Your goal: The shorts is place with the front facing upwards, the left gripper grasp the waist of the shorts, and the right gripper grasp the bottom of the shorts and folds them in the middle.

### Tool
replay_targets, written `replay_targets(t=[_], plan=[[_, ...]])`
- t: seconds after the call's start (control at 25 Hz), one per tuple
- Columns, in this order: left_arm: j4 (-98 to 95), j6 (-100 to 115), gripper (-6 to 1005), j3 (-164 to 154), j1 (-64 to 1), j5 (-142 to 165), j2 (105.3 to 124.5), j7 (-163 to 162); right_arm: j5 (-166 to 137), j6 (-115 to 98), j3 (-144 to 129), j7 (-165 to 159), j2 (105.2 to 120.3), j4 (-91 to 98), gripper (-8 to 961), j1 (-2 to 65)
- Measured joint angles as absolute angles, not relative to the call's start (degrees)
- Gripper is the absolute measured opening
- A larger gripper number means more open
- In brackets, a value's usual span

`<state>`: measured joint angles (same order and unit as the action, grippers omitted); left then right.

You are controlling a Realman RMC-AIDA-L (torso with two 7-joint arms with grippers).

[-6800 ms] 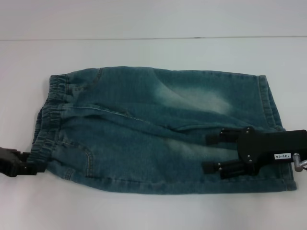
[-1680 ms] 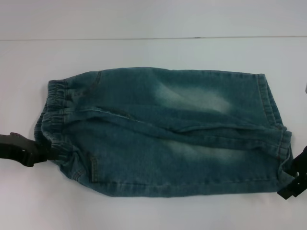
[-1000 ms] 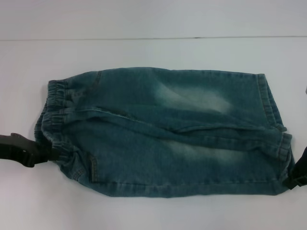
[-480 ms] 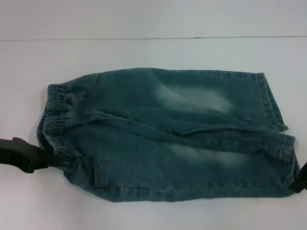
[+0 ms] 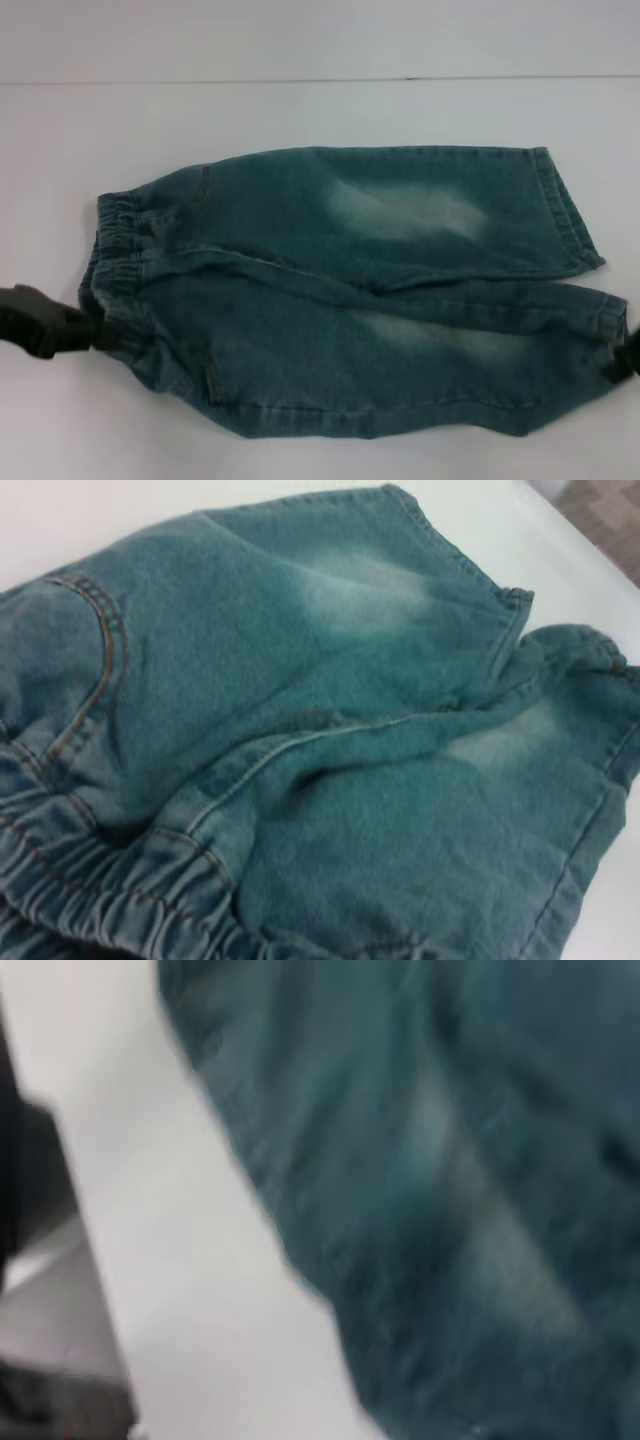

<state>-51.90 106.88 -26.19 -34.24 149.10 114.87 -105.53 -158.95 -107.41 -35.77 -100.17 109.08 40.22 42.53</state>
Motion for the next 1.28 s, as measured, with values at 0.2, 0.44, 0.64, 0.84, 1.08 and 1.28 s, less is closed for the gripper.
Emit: replay_targets(t=[0.2, 0.44, 0.64, 0.84, 1.08, 1.28], plan=[[-51.64, 105.61, 48, -25.78, -36.18, 148.55, 114.28, -112.14, -151.39, -102.93, -28.24, -101.12, 108.27, 39.65, 2, 41.95], [-52.42, 99.05, 48, -25.55, -37.51, 147.2, 114.24, -119.55, -142.72, -94.72, -25.69, -101.86, 108.43, 35.91, 2, 40.13], [-51.86, 93.28, 48, -25.39, -37.74, 146.97, 114.46, -122.8, -137.43, -86.04, -25.38, -102.07, 109.08, 32.6, 3, 38.36], [-51.6, 90.73, 50, -24.84, -37.29, 144.25, 114.19, -124.12, -129.1, -81.9, -25.27, -100.6, 110.15, 31.72, 3, 35.44], [-51.46, 88.1, 50, -23.48, -37.03, 143.34, 114.52, -124.48, -122.39, -75.74, -25.23, -98.81, 110.55, 29.38, 2, 33.96], [-50.07, 84.97, 49, -22.75, -37.04, 141.82, 114.39, -125.65, -118.9, -72.52, -25.28, -97.32, 111.15, 27.92, 3, 34.28]])
